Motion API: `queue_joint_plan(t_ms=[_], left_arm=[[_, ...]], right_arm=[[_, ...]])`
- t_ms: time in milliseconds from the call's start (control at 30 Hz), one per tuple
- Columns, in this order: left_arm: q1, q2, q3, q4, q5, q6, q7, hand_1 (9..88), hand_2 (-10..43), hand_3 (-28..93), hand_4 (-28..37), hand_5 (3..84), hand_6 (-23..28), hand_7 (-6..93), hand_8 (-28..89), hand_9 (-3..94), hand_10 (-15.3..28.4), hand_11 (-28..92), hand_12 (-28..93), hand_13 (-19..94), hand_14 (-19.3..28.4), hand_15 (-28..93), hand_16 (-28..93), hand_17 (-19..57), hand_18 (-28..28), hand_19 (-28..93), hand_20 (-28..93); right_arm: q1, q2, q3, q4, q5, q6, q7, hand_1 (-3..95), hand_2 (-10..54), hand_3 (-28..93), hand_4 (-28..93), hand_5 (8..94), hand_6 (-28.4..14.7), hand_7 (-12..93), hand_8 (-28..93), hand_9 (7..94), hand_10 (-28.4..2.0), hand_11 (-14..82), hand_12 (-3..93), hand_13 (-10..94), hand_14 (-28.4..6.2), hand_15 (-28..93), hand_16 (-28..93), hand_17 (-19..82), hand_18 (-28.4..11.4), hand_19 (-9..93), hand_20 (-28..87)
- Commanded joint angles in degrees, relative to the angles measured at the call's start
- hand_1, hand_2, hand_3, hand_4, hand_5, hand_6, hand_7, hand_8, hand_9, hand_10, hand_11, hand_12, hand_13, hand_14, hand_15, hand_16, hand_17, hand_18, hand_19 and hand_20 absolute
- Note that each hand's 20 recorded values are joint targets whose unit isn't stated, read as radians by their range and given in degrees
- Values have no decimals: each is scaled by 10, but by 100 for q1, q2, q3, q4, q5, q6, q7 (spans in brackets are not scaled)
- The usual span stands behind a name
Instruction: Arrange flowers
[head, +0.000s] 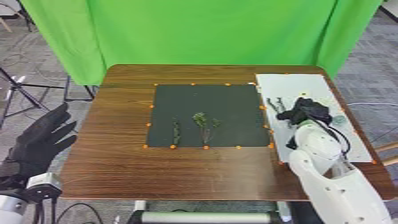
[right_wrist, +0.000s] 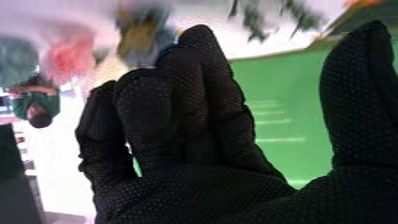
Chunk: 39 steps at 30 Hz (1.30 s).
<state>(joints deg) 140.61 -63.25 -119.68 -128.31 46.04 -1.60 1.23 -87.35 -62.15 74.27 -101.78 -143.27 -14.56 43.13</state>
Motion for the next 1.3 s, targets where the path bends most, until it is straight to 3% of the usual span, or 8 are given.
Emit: queue_joint_plan(t_ms=[33, 433, 633, 767, 867, 1067, 1300], left_arm=[[51, -17, -11, -7, 51, -32, -39, 231, -31, 700, -273, 220, 6, 170, -82, 177, 87, 79, 223, 131, 110, 139, 87, -124, 187, 359, 85], [-48, 56, 50, 62, 47, -74, -84, 230, -28, 701, -274, 221, 6, 170, -83, 178, 87, 81, 223, 131, 110, 139, 87, -124, 187, 359, 85], [-57, 54, 70, 72, 48, -73, -83, 230, -27, 700, -273, 221, 6, 171, -83, 178, 88, 81, 222, 132, 110, 137, 87, -124, 187, 359, 85], [-51, 43, 59, 70, 47, -80, -97, 230, -26, 699, -274, 221, 6, 171, -83, 178, 87, 82, 222, 132, 110, 138, 88, -124, 187, 359, 85], [-27, 24, 53, 57, 48, -66, -101, 230, -27, 701, -274, 221, 7, 170, -83, 178, 87, 82, 221, 132, 110, 137, 88, -124, 187, 360, 85], [-33, 20, 71, 62, 46, -44, -96, 231, -26, 701, -274, 221, 6, 170, -82, 178, 87, 81, 221, 132, 110, 137, 88, -124, 187, 359, 85], [25, -10, 44, 31, 48, -21, -59, 231, -23, 699, -272, 221, 7, 169, -82, 178, 88, 81, 221, 132, 110, 138, 88, -124, 187, 359, 85]], right_arm=[[204, -25, -248, 271, -80, 0, -124, 215, -95, 725, -283, 564, -53, 420, -127, 559, -157, 570, 411, 562, -123, 780, 308, 198, -236, 774, 483], [651, -25, -793, 1146, -325, 353, -86, 223, -95, 761, -283, 560, -49, 418, -133, 559, -146, 575, 403, 563, -118, 781, 297, 200, -233, 772, 485], [668, -57, -955, 1227, -373, 454, -152, 297, -95, 784, -280, 595, -25, 446, -138, 610, -129, 591, 405, 607, -103, 788, 299, 221, -230, 783, 486], [603, -77, -1019, 1199, -306, 366, -264, 404, -95, 712, -283, 636, -6, 475, 98, 675, -118, 598, 431, 664, -89, 799, 322, 243, -225, 794, 481], [540, -81, -1110, 1174, -236, 351, -358, 442, -95, 687, -283, 656, 1, 484, 106, 692, -112, 597, 436, 680, -85, 799, 325, 250, -222, 797, 480], [366, -154, -1075, 1094, -33, 354, -507, 500, -95, 709, -283, 711, 16, 485, 114, 758, -91, 546, 537, 721, -73, 798, 343, 269, -219, 804, 474], [208, -121, -809, 817, 254, 787, -598, 481, -95, 794, -282, 710, 19, 499, 165, 772, -89, 533, 589, 727, -76, 811, 354, 274, -221, 811, 480]])
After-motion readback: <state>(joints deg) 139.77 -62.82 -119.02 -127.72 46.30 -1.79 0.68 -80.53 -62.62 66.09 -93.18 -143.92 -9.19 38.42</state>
